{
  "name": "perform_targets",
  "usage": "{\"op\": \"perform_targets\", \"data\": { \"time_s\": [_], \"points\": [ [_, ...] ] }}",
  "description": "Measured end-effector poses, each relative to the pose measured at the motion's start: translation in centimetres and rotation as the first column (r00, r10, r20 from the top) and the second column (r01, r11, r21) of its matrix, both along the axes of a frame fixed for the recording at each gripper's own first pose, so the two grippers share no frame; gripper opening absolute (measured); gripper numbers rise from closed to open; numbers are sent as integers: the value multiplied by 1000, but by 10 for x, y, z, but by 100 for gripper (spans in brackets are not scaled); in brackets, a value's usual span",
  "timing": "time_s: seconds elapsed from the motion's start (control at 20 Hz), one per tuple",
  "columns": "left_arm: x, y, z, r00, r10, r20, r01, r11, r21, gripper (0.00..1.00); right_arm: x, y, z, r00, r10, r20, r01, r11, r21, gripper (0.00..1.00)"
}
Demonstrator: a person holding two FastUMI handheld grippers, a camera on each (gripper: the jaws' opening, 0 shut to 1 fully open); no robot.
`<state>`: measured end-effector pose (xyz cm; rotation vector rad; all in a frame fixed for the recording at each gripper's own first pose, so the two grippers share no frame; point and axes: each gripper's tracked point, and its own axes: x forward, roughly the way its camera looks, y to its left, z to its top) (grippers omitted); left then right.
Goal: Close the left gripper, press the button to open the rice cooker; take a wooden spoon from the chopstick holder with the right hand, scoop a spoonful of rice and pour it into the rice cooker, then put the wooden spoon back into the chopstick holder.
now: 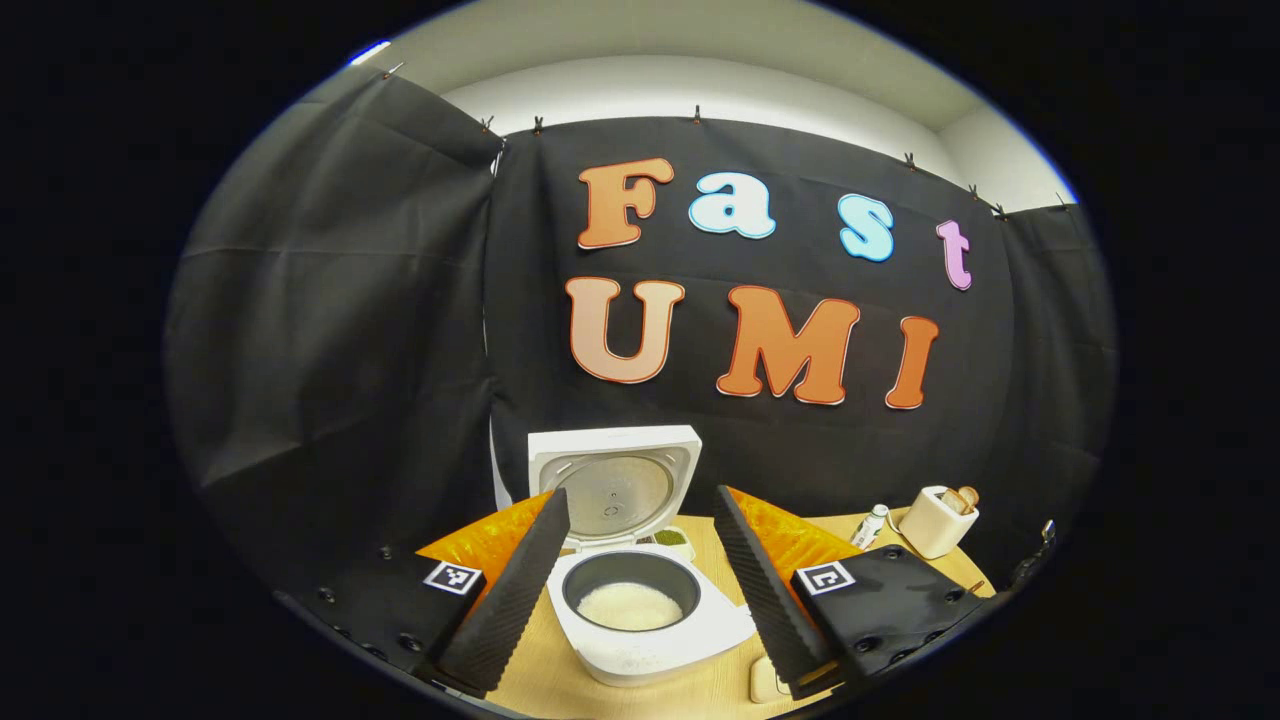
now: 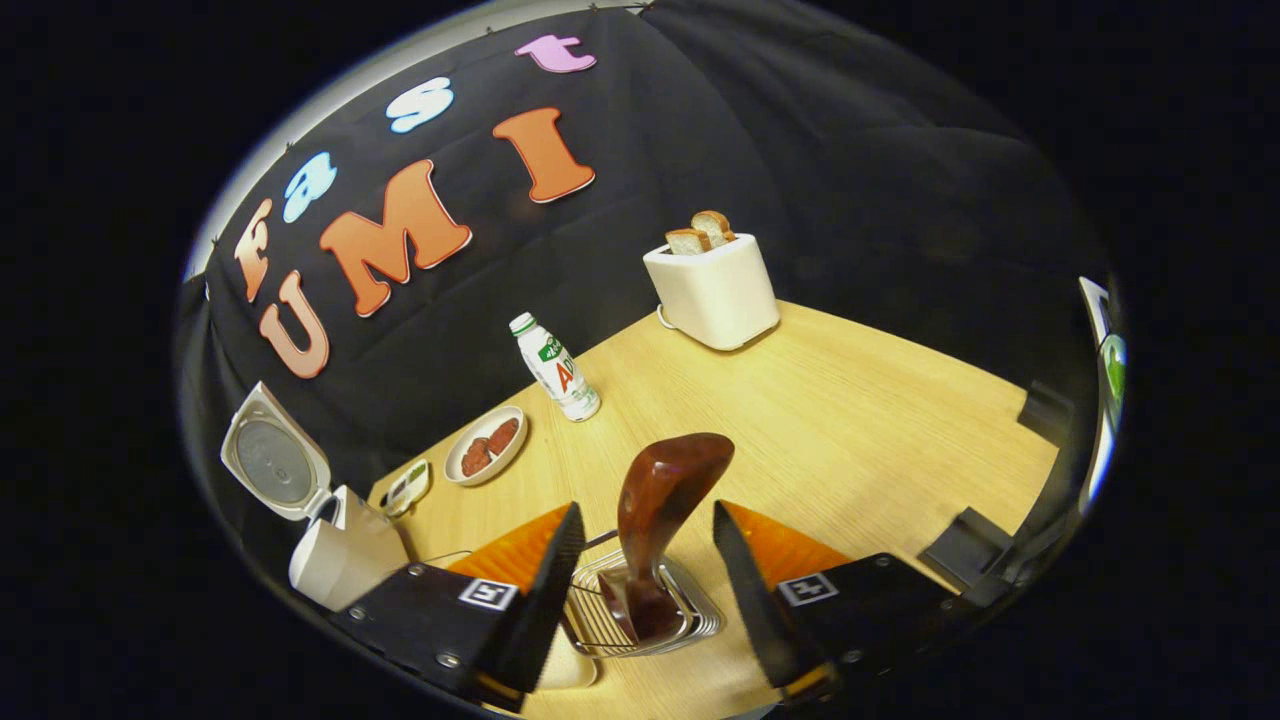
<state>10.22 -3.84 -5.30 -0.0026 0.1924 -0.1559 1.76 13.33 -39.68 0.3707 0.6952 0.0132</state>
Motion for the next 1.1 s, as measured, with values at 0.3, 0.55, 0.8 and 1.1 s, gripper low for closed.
{"op": "perform_targets", "data": {
  "time_s": [0.3, 0.55, 0.8, 1.1],
  "points": [
    [15, -4, 1, 999, -15, -35, 13, 999, -34, 99, -5, -30, 50, 999, -33, 33, 38, 986, -160, 95],
    [55, 2, 13, 997, 10, -82, -12, 1000, -29, 99, -9, -37, 115, 990, -12, 144, 39, 981, -190, 95],
    [106, -9, 20, 986, -25, -166, 23, 1000, -14, 99, -14, -35, 154, 977, 43, 211, 5, 975, -223, 95],
    [180, -27, 7, 958, -35, -284, 40, 999, 12, 99, -24, -25, 176, 970, 80, 229, -31, 977, -210, 95]
  ]
}}
